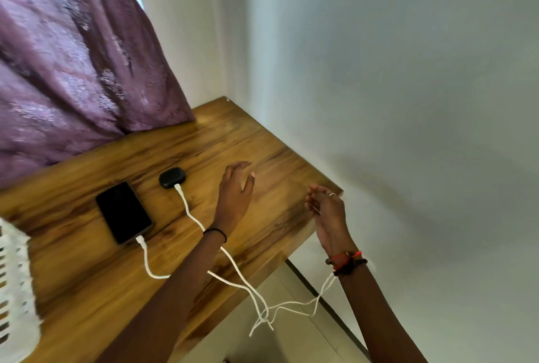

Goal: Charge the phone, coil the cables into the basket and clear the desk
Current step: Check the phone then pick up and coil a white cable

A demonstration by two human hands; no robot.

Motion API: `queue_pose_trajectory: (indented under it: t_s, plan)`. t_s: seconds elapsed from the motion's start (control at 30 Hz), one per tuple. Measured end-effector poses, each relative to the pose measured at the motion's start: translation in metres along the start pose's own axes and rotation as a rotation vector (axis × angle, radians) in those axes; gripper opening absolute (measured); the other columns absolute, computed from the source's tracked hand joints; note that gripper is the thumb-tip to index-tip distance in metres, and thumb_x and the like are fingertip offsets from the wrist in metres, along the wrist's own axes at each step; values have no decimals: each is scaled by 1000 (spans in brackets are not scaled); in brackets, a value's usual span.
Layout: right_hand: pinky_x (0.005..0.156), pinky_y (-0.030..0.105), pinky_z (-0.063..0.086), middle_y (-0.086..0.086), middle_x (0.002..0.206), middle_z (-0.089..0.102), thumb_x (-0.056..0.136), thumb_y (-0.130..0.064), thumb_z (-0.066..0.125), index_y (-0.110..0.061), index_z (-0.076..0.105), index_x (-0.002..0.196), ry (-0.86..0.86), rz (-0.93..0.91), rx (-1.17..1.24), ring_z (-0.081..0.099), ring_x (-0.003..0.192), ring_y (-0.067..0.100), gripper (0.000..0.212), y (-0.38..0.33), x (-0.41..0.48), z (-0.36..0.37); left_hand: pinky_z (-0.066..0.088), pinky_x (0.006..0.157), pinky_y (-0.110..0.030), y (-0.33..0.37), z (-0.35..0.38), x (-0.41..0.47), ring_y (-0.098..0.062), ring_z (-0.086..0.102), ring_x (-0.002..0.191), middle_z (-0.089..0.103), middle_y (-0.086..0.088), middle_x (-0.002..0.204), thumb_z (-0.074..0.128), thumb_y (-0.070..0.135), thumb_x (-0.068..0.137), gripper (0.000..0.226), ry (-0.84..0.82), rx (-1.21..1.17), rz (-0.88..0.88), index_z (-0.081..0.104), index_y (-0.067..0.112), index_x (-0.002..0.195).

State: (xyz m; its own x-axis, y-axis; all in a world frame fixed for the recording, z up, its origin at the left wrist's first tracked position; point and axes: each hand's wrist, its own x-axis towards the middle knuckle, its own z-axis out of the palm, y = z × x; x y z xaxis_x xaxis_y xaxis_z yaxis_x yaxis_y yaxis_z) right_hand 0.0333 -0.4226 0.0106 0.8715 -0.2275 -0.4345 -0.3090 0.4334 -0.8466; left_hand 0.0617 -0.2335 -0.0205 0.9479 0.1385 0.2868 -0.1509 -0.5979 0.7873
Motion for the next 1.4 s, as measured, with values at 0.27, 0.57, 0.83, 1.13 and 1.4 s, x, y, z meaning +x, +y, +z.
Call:
queue_pose_trajectory:
  t_s: [0.27, 0.57, 0.83, 1.13, 1.4]
  plan:
    - [60, 23, 42, 3, 77, 60, 89, 2, 51, -10, 62, 89, -204, 36, -116, 53, 66, 12, 16, 22, 1, 104, 32, 105, -22, -46, -79, 3, -15, 46, 123, 50, -3, 129, 48, 20, 96, 30, 261, -33, -110, 54, 17, 125]
    - [54, 18, 48, 7, 76, 59, 91, 4, 47, 1, 62, 98, -519, 119, -392, 54, 63, 14, 17, 84, -2, 223, 29, 106, -23, -107, -140, -6, -16, 43, 125, 45, -3, 131, 47, 8, 94, 33, 413, 12, -324, 53, 14, 126]
    - [84, 36, 52, 7, 102, 62, 93, -6, 43, -9, 61, 106, -666, -56, -957, 61, 93, 21, 22, 143, 3, 275, 30, 107, -34, -146, -169, -22, -30, 35, 127, 37, -16, 135, 51, 1, 89, 40, 498, 174, -584, 48, 7, 129]
    - [45, 16, 32, 8, 90, 58, 97, -18, 42, -7, 55, 100, -761, -205, -1267, 47, 60, 5, 17, 162, 1, 297, 31, 109, -42, -157, -177, -38, -36, 33, 128, 35, -22, 136, 55, 25, 93, 44, 463, 234, -828, 45, 0, 128]
    - [47, 19, 27, -1, 68, 43, 92, -5, 40, -14, 38, 64, -790, -161, -1307, 40, 57, 7, 30, 163, -3, 302, 31, 107, -36, -156, -178, -41, -31, 36, 127, 36, -17, 136, 36, 13, 100, 30, 504, 44, -846, 52, 4, 124]
